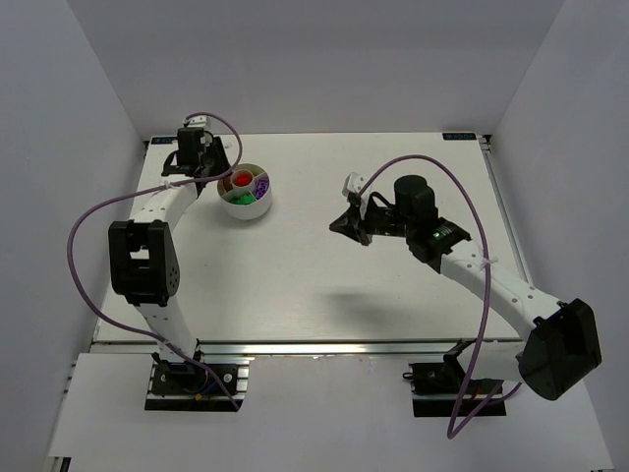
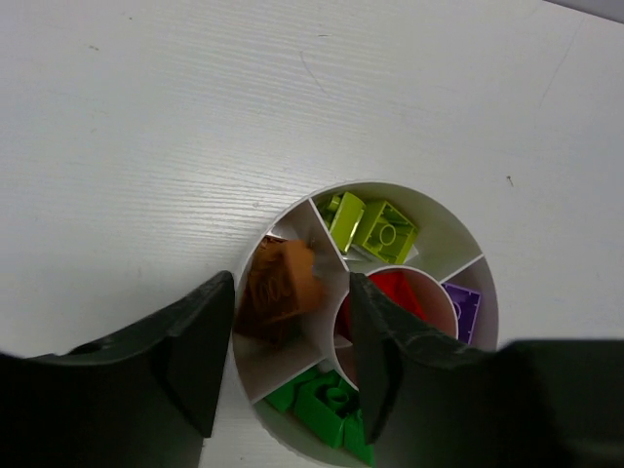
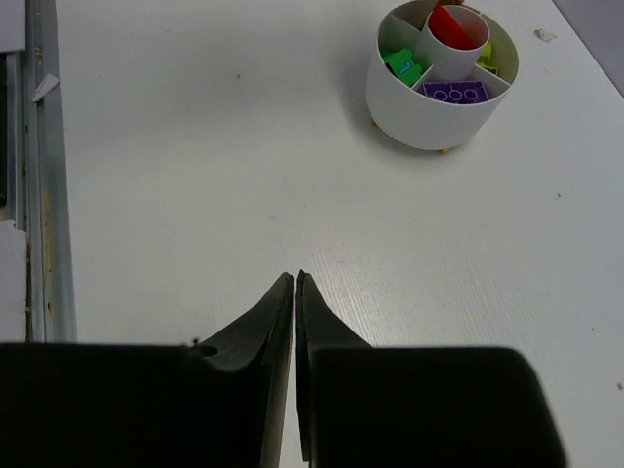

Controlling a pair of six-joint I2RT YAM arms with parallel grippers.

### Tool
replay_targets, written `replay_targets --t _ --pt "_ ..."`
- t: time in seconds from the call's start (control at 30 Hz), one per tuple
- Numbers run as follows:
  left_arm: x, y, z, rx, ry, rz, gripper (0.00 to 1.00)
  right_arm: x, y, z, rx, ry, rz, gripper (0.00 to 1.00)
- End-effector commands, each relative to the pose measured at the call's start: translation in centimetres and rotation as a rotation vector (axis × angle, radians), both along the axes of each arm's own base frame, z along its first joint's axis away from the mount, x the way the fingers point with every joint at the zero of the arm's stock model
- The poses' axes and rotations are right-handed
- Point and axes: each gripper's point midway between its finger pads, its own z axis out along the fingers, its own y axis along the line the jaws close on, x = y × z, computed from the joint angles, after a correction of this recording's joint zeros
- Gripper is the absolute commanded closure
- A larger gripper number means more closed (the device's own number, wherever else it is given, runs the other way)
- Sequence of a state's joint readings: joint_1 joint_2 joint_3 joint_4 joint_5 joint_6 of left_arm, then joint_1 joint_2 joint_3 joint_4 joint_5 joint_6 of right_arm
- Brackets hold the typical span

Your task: Sort the legos into containers by color

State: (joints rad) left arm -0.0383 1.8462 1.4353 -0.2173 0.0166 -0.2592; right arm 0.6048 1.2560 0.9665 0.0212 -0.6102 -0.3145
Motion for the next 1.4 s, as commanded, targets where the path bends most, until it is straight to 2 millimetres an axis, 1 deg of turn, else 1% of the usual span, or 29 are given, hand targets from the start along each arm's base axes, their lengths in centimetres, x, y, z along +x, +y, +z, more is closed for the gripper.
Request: replay_targets --t 0.0,0.03,0.07,0.1,0.17,0.2,0.23,0.27,0.3,0.33,0.37,0.4,0.43,0.47,0.5,0.53,0.6,0.67,0.7,0.73,0.77,0.8,0.83,0.87,0.93,0.97,1.0,1.13,1.37 --pt "0.5 1.1 1.9 0.044 -0.033 0.047 0.38 -0.2 -0.2 1.6 0.034 -0.02 0.008 0.9" --pt "0.4 1.2 2.1 0.047 -0.035 0.049 0.36 -0.1 -0.3 1.6 0.035 -0.018 0.004 0.89" --pt "0.2 1.3 2.5 0.054 -0.039 0.054 0.3 0.0 -0.4 1.7 0.036 -0.018 0.001 0.8" --pt "0.2 1.3 2.6 0.054 -0.039 0.054 0.29 0.0 -0.4 1.6 0.034 -0.016 -0.001 0.76" --pt "-0.3 1.4 3.9 0.051 -0.064 0.059 0.25 0.3 -0.5 1.8 0.034 -0.02 -0.012 0.67" --pt "-0.6 1.3 4.4 0.046 -0.077 0.058 0.2 0.4 -0.6 1.8 0.032 -0.019 -0.018 0.54" --pt "-1.0 1.1 6.6 0.032 -0.129 0.053 0.15 0.7 -0.8 1.9 0.031 -0.024 -0.03 0.48" --pt "-1.8 0.9 6.5 0.019 -0.132 0.047 0.02 0.8 -1.0 2.0 0.033 -0.021 -0.04 0.37" --pt "-2.4 0.2 7.3 -0.019 -0.156 0.026 0.02 1.1 -1.1 2.3 0.037 -0.026 -0.053 0.11" --pt "-3.2 -0.5 10.6 -0.054 -0.253 -0.002 0.02 1.4 -1.5 2.5 0.042 -0.024 -0.065 0.11" --pt "-4.4 -1.0 9.3 -0.102 -0.245 -0.008 0.02 1.6 -1.7 2.5 0.045 0.002 -0.081 0.11" --pt "-5.4 -2.5 9.8 -0.154 -0.271 -0.076 0.02 2.2 -2.0 3.0 0.052 0.009 -0.103 0.11" --pt "-5.7 -3.3 11.6 -0.194 -0.354 -0.113 0.02 2.3 -2.4 2.6 0.039 0.044 -0.123 0.11" --pt "-7.1 -4.2 13.4 -0.254 -0.408 -0.142 0.02 3.2 -2.8 2.4 0.028 0.06 -0.178 0.11" --pt "-8.7 -5.7 11.4 -0.307 -0.375 -0.214 0.02 3.6 -3.2 2.8 0.031 0.077 -0.212 0.11" --pt "-9.3 -6.4 12.6 -0.34 -0.431 -0.254 0.02 3.6 -3.6 2.1 0.004 0.108 -0.241 0.11" --pt "-11.1 -7.9 12.5 -0.413 -0.43 -0.324 0.02 4.1 -4.9 1.9 -0.034 0.127 -0.321 0.11" --pt "-12.9 -9.9 13.4 -0.461 -0.444 -0.447 0.02 3.1 -5.9 2.2 -0.055 0.107 -0.306 0.11" --pt "-13.9 -10.5 14.4 -0.465 -0.472 -0.487 0.02 3.1 -6.6 2.5 -0.04 0.096 -0.322 0.11" --pt "-15.4 -12.0 14.5 -0.474 -0.488 -0.568 0.02 2.5 -6.9 1.4 -0.036 0.116 -0.33 0.11" --pt "-16.3 -12.7 14.9 -0.458 -0.518 -0.613 0.02 2.2 -7.5 2.6 -0.003 0.074 -0.354 0.11" --pt "-17.7 -13.2 16.2 -0.442 -0.568 -0.65 0.02 2.1 -7.9 2.9 0.014 0.055 -0.37 0.11" --pt "-18.9 -14.5 15.8 -0.437 -0.578 -0.698 0.02 1.8 -8.4 1.5 0.011 0.064 -0.391 0.11" --pt "-19.7 -15.0 16.1 -0.421 -0.597 -0.733 0.02 1.9 -9.6 2.4 0.039 0.017 -0.456 0.11" --pt "-21.0 -15.9 16.6 -0.403 -0.604 -0.776 0.02 2.9 -11.1 3.6 0.105 -0.06 -0.551 0.11" --pt "-21.1 -16.0 16.8 -0.38 -0.618 -0.778 0.02 2.9 -12.3 2.9 0.126 -0.053 -0.622 0.11" --pt "-21.3 -16.0 16.9 -0.37 -0.622 -0.78 0.02 3.0 -12.7 3.3 0.152 -0.069 -0.641 0.11" --pt "-21.9 -15.8 18.0 -0.354 -0.654 -0.779 0.02 2.8 -12.9 3.6 0.202 -0.017 -0.661 0.11" --pt "-22.2 -15.3 18.4 -0.31 -0.684 -0.765 0.02 4.9 -15.6 4.5 0.299 0.041 -0.873 0.11"
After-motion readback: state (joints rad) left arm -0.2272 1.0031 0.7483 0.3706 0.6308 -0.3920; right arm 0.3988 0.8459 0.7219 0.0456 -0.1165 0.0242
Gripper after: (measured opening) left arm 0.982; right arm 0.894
